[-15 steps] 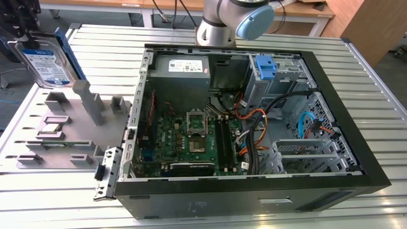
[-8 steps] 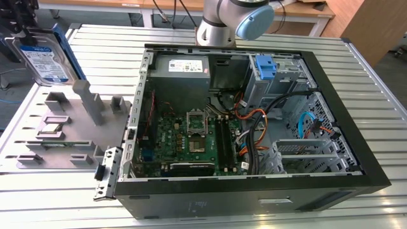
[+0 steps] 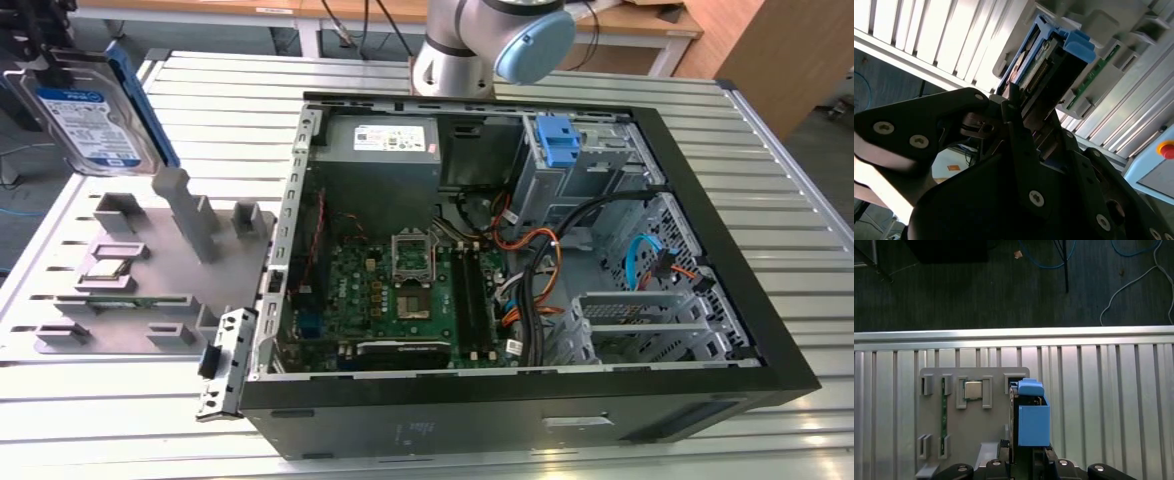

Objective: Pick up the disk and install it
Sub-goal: 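Pick up the disk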

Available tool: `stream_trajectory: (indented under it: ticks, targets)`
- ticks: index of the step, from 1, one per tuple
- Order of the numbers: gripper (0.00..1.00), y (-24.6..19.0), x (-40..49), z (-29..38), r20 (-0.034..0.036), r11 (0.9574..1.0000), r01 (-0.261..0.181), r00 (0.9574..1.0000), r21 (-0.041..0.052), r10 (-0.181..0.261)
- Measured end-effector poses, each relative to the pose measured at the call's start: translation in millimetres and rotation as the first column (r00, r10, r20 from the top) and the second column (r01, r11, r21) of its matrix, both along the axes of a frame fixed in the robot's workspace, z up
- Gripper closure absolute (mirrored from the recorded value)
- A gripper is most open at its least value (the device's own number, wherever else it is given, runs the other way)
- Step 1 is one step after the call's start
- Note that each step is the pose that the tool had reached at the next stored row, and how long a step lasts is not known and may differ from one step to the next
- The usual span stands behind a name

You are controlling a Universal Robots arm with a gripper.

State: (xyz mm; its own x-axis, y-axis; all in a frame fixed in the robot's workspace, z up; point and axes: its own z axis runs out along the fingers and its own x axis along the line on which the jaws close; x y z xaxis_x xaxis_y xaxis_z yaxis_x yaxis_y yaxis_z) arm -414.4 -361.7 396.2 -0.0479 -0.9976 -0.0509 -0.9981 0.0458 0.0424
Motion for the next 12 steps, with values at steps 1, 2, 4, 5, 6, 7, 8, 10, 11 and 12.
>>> stream_trajectory:
  ticks: [1, 2, 4, 5, 6, 7, 8, 10, 11, 12]
  targets:
    - [0.65, 0.0, 0.0, 0.9, 0.0002, 1.0, 0.0, 1.0, 0.0001, 0.0]
    - [0.65, 0.0, 0.0, 1.7, 0.0002, 1.0, 0.0, 1.0, 0.0001, 0.0]
    - [0.65, 0.0, 0.0, 3.0, 0.0001, 1.0, 0.0, 1.0, 0.0, 0.0]
    - [0.65, 0.0, 0.0, 3.7, 0.0, 1.0, 0.0, 1.0, 0.0, 0.0]
    - [0.65, 0.0, 0.0, 4.3, 0.0001, 1.0, 0.0, 1.0, 0.0, 0.0]
    - [0.65, 0.0, 0.0, 5.3, 0.0, 1.0, 0.0, 1.0, 0.0, 0.0]
    - [0.65, 0.0, 0.0, 6.2, 0.0, 1.0, 0.0, 1.0, 0.0, 0.0]
    - [0.65, 0.0, 0.0, 8.1, 0.0, 1.0, 0.0, 1.0, 0.0, 0.0]
    - [0.65, 0.0, 0.0, 8.9, 0.0, 1.0, 0.0, 1.0, 0.0, 0.0]
    - [0.65, 0.0, 0.0, 9.8, 0.0001, 1.0, 0.0, 1.0, 0.0001, 0.0]
